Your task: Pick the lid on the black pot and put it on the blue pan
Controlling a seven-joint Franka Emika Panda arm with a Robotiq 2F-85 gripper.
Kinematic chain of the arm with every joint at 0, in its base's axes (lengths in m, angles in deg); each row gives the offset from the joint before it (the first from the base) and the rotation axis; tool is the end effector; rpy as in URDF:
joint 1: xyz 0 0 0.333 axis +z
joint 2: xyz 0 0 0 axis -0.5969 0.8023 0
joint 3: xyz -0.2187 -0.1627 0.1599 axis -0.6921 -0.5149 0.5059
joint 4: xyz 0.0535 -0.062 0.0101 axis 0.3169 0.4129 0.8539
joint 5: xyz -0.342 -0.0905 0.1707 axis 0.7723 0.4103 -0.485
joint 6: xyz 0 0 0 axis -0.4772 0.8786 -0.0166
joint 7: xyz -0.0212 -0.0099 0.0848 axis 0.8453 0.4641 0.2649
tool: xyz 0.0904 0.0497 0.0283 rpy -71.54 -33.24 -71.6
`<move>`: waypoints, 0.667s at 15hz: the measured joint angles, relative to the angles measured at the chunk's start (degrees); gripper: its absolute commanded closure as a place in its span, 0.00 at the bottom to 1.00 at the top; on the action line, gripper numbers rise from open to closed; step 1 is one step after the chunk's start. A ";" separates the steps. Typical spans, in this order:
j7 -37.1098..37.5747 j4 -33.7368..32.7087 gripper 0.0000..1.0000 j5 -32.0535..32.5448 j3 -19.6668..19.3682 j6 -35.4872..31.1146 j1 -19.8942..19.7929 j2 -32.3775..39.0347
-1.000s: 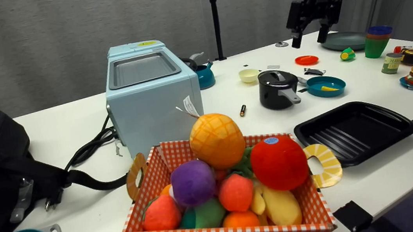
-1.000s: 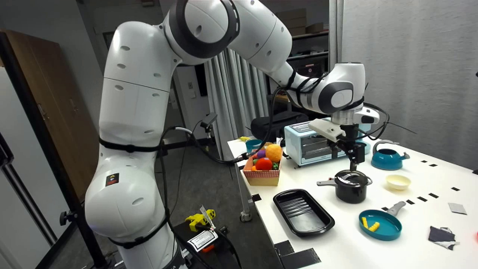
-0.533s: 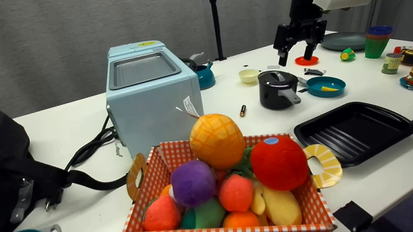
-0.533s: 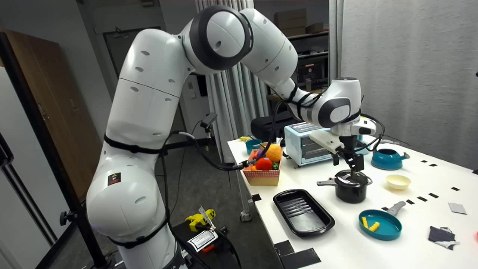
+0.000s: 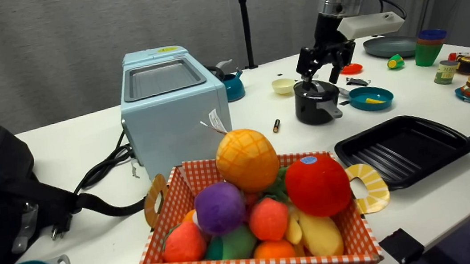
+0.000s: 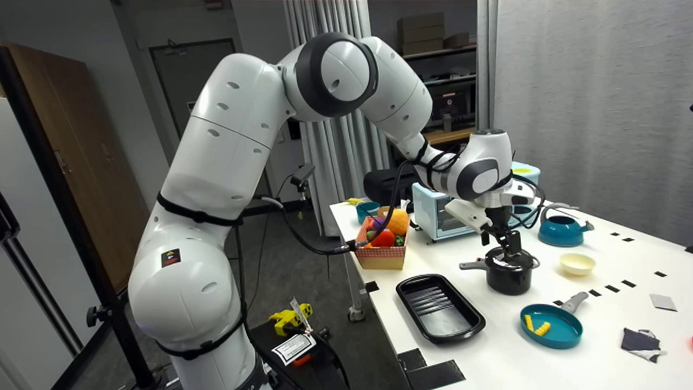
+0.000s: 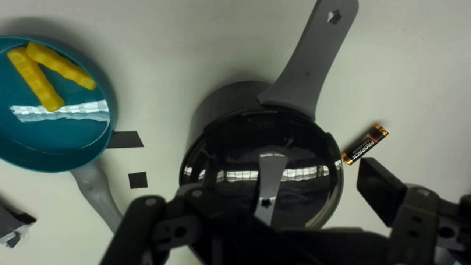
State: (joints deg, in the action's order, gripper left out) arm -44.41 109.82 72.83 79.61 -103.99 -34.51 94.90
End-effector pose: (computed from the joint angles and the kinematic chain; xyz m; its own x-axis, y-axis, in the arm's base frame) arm 0.6769 -0.0004 0.2280 0.9438 -0.2806 0.1749 -0.2696 -0.9593 -0.0839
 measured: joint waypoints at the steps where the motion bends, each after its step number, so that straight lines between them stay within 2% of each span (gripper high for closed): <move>1: 0.03 -0.97 0.08 0.04 -0.13 0.00 0.01 0.64; 2: 0.03 -2.17 0.08 0.07 -0.39 0.00 0.00 1.35; 3: 0.03 -3.37 0.13 0.11 -0.76 0.00 -0.01 2.11; 4: 0.03 -4.50 0.35 0.12 -1.12 0.00 -0.02 2.83; 6: 0.03 -6.57 0.41 0.13 -1.85 0.01 -0.05 4.33; 10: 0.05 -9.33 0.71 0.13 -2.59 0.09 -0.08 6.39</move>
State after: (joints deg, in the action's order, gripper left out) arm -44.36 100.48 72.96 77.02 -103.90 -34.59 101.29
